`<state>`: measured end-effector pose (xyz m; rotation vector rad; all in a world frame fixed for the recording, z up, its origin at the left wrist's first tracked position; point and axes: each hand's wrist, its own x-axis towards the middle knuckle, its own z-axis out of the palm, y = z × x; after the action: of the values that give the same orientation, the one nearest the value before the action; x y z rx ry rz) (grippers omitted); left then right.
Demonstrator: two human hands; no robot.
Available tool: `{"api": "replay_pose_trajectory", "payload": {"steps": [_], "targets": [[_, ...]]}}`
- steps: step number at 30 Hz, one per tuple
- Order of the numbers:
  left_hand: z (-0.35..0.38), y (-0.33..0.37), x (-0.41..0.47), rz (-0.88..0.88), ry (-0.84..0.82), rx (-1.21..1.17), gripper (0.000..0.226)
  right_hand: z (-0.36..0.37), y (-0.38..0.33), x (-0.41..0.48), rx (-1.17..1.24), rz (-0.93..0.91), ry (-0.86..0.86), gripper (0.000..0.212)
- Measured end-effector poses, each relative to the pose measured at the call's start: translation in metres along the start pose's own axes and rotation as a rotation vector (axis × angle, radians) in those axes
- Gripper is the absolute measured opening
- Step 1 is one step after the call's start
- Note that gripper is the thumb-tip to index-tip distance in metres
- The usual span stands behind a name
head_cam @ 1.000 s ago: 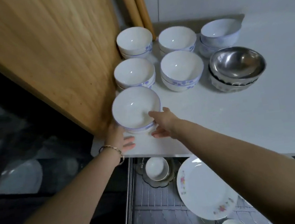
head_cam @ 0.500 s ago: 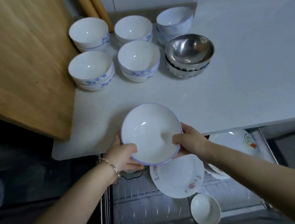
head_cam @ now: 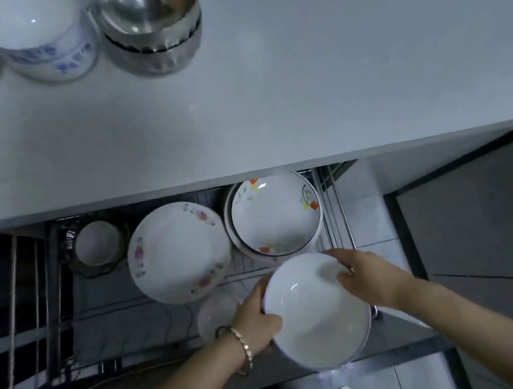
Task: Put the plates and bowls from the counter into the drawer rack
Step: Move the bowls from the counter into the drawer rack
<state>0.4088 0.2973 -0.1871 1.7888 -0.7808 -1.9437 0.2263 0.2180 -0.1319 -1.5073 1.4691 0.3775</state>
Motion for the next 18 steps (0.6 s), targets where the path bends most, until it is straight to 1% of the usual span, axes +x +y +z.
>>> {"api": "replay_pose_trajectory", "payload": {"steps": [2, 4, 11, 15, 18], "targets": [[0.023, -0.019, 0.016, -0.066, 0.013, -0.030, 0.085, 0.009, 0.022, 0.013, -0.085, 0.015, -0.012, 0.053], [0.038, -0.029, 0.030, -0.127, 0.030, 0.009, 0.087, 0.017, 0.037, 0.028, -0.132, 0.030, -0.008, 0.053], [0.064, -0.044, 0.086, -0.239, 0.132, 0.202, 0.064, 0.048, 0.075, 0.085, -0.177, 0.086, 0.055, 0.058], [0.071, -0.056, 0.116, -0.247, 0.141, 0.234, 0.062, 0.054, 0.086, 0.110, -0.191, 0.110, 0.099, 0.061], [0.077, -0.066, 0.132, -0.312, 0.119, 0.255, 0.060, 0.060, 0.091, 0.123, -0.219, 0.130, 0.110, 0.057]]}}
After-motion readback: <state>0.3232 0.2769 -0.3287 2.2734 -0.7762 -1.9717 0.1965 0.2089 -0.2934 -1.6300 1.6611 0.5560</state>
